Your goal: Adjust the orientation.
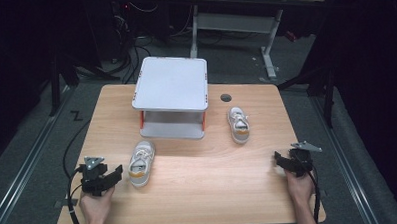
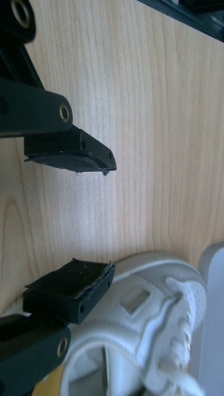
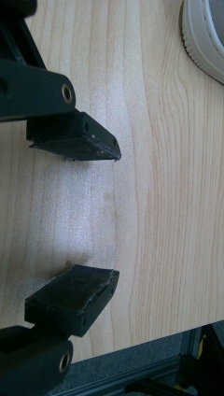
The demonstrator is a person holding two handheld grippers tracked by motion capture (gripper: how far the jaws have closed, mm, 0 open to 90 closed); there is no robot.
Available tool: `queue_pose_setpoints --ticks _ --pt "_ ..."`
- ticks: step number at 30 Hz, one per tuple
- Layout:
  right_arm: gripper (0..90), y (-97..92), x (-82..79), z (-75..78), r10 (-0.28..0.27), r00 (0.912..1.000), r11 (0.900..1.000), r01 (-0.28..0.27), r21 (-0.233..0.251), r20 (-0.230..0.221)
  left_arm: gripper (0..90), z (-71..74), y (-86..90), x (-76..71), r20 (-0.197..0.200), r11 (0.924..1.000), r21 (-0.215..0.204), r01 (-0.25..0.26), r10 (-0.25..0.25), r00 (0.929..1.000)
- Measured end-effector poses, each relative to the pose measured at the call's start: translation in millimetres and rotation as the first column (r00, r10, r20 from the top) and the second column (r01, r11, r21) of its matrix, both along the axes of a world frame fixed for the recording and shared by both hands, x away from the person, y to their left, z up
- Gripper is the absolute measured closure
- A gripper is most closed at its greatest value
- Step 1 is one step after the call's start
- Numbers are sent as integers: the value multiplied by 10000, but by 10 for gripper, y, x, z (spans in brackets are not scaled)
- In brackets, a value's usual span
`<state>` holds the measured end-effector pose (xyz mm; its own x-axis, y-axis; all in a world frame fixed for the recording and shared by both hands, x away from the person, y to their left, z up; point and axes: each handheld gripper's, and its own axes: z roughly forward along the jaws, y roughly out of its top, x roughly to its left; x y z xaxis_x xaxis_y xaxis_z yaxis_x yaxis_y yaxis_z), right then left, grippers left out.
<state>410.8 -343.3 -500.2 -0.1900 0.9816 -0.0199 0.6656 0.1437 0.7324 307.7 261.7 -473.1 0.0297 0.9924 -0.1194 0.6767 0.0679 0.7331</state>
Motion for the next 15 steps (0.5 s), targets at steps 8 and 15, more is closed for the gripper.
queue_pose_setpoints --ticks 8,15 --pt "359 0 0 0 3 10000 10000 -3 -1 0 442 206 -131 -64 282 9989 -43 472 -471 9985" --pt "357 1 -1 0 11 10000 10000 -11 3 0 440 287 -296 -22 345 9946 146 1031 -1036 9940"
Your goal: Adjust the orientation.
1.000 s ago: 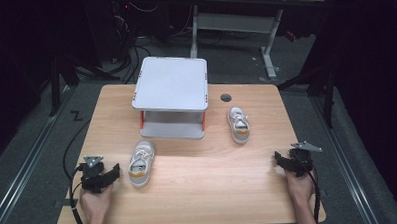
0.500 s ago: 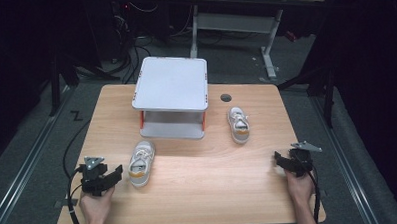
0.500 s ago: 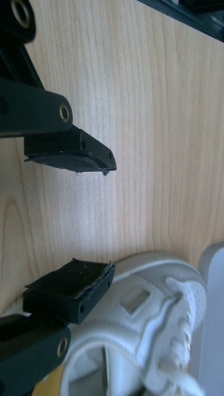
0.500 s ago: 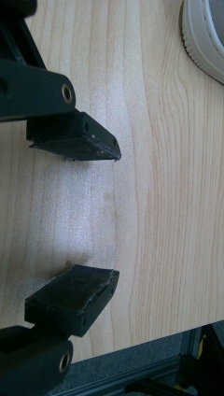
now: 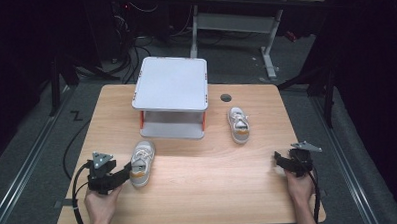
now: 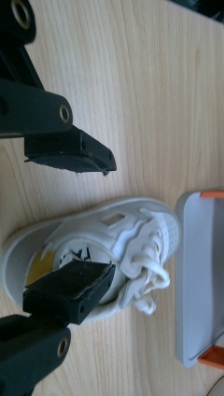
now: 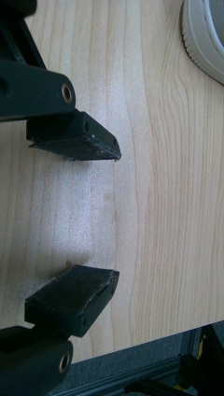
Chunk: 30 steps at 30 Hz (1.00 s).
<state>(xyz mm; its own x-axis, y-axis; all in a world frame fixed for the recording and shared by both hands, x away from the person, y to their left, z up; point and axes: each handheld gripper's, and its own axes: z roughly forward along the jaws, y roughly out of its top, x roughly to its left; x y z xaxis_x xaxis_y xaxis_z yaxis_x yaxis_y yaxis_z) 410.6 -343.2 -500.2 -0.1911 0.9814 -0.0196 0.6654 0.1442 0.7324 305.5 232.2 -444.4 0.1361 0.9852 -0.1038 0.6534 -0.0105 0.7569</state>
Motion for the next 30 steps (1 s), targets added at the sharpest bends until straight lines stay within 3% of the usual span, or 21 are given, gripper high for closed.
queue_pose_setpoints --ticks 10,16,18,21,30 --pt "356 0 -1 0 14 10000 10000 -14 -2 -1 472 -97 -129 194 -620 9986 347 407 -385 9973" --pt "355 1 -1 0 32 10000 10000 -32 -7 1 568 -167 -172 296 -963 9959 356 835 -798 9921" --pt "354 2 -1 0 33 10000 10000 -33 -5 -1 571 -172 -163 303 -963 9962 310 820 -787 9922" --pt "354 2 -1 0 42 10000 10000 -42 -7 -1 647 -166 -137 299 -931 9965 319 767 -735 9929" --pt "354 2 -1 -1 67 10000 10000 -67 -18 15 746 -147 -135 273 -811 9942 832 689 -622 9948"
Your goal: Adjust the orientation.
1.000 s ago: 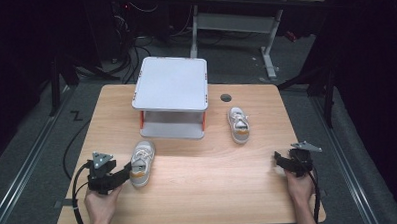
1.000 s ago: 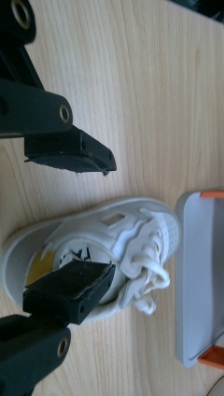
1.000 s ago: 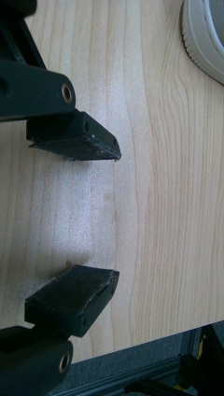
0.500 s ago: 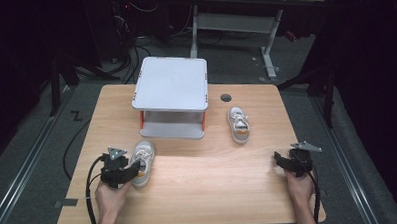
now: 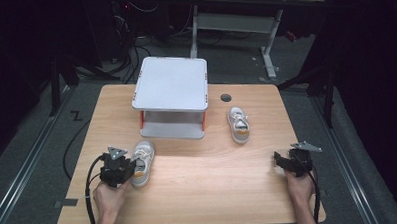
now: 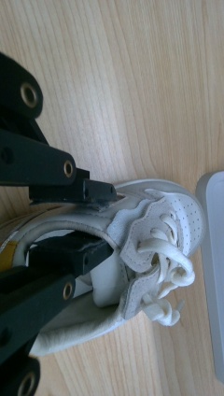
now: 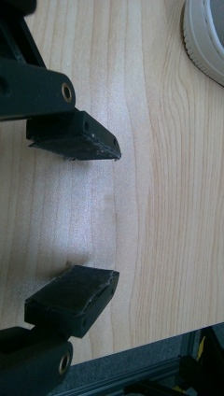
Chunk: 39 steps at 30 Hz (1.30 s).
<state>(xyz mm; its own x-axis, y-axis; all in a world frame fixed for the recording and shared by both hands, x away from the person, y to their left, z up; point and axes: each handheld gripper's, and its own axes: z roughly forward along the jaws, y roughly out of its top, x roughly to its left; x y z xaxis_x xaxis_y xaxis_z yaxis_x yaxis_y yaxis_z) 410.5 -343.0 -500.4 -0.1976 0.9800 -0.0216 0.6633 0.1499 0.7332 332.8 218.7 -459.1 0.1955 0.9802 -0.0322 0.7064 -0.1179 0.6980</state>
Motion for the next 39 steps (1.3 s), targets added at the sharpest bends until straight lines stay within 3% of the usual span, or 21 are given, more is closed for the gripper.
queue_pose_setpoints --ticks 3,7,13,23,30,39 --pt "351 0 0 0 14 10000 10000 -14 2 -1 769 -5 28 -3 3 9998 -197 -53 53 10000" --pt "350 0 0 0 19 10000 10000 -19 7 -7 791 16 5 0 107 10000 47 -69 69 9999" --pt "349 1 -1 0 15 10000 10000 -15 8 -5 827 47 -26 -10 207 9997 -253 46 -41 9998" --pt "348 2 -2 0 15 10000 10000 -15 17 -16 827 119 -338 15 244 9950 -481 874 -863 9960" --pt "347 2 -2 0 27 10000 10000 -27 24 -19 826 164 -659 104 133 9866 -162 1625 -1623 9867" --pt "346 4 -3 0 42 10000 10000 -42 27 -19 826 207 -1003 237 -20 9783 36 2071 -2071 9783"
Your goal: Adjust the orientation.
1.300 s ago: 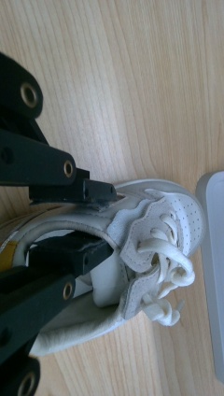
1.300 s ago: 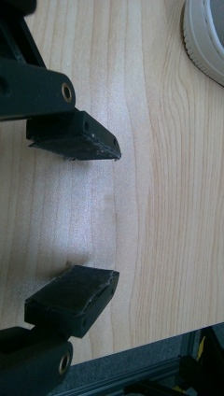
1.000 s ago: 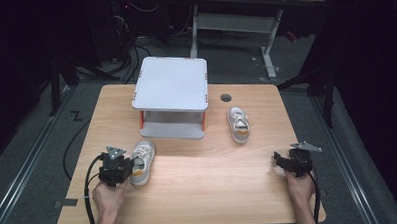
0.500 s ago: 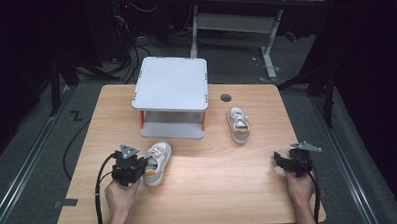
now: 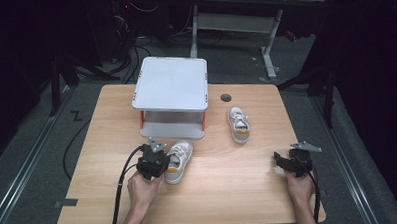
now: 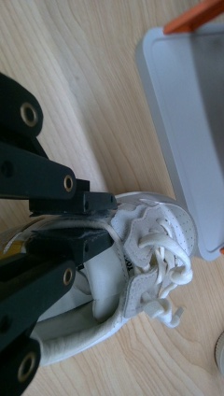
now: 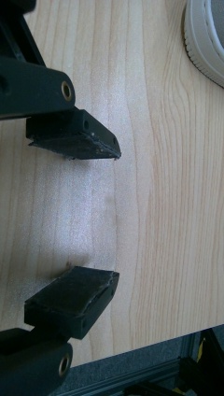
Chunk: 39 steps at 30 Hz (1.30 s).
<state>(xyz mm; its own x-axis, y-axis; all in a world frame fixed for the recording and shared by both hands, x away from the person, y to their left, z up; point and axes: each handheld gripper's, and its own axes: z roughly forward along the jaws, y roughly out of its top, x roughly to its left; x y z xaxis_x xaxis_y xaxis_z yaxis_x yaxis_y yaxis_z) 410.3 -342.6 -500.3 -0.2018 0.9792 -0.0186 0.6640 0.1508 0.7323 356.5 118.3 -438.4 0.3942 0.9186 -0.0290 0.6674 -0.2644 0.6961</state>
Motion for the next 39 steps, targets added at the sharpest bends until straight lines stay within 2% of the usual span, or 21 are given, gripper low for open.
queue_pose_setpoints --ticks 5,6,9,18,23,25,27,31,39 --pt "347 0 0 0 0 10000 10000 0 1 -1 825 1 -156 62 -76 9998 148 131 -130 9999" --pt "346 -1 0 0 6 10000 10000 -6 -8 -1 825 -1 -253 87 -85 9995 235 223 -221 9997" --pt "347 -1 0 0 11 10000 10000 -11 -12 2 824 -1 -376 106 -105 9987 394 325 -321 9994" --pt "345 -1 0 0 10 10000 10000 -10 3 -4 808 -38 -648 85 -207 9938 922 628 -611 9979" --pt "344 0 0 0 4 10000 10000 -4 -11 0 783 -33 -657 83 -516 9944 568 896 -867 9949" --pt "344 1 -3 0 -21 10000 10000 21 -9 -2 771 -39 -648 81 -819 9930 282 1145 -1118 9903" --pt "344 2 -5 0 -31 10000 10000 31 -10 -2 764 -43 -653 74 -917 9923 123 1230 -1213 9884" --pt "343 1 -6 -1 -34 10000 10000 34 -25 8 753 -42 -630 86 -1002 9921 -163 1247 -1257 9870" --pt "344 1 -6 -1 -36 10000 10000 36 -25 7 735 -58 -595 81 -1014 9900 -415 1345 -1381 9852"
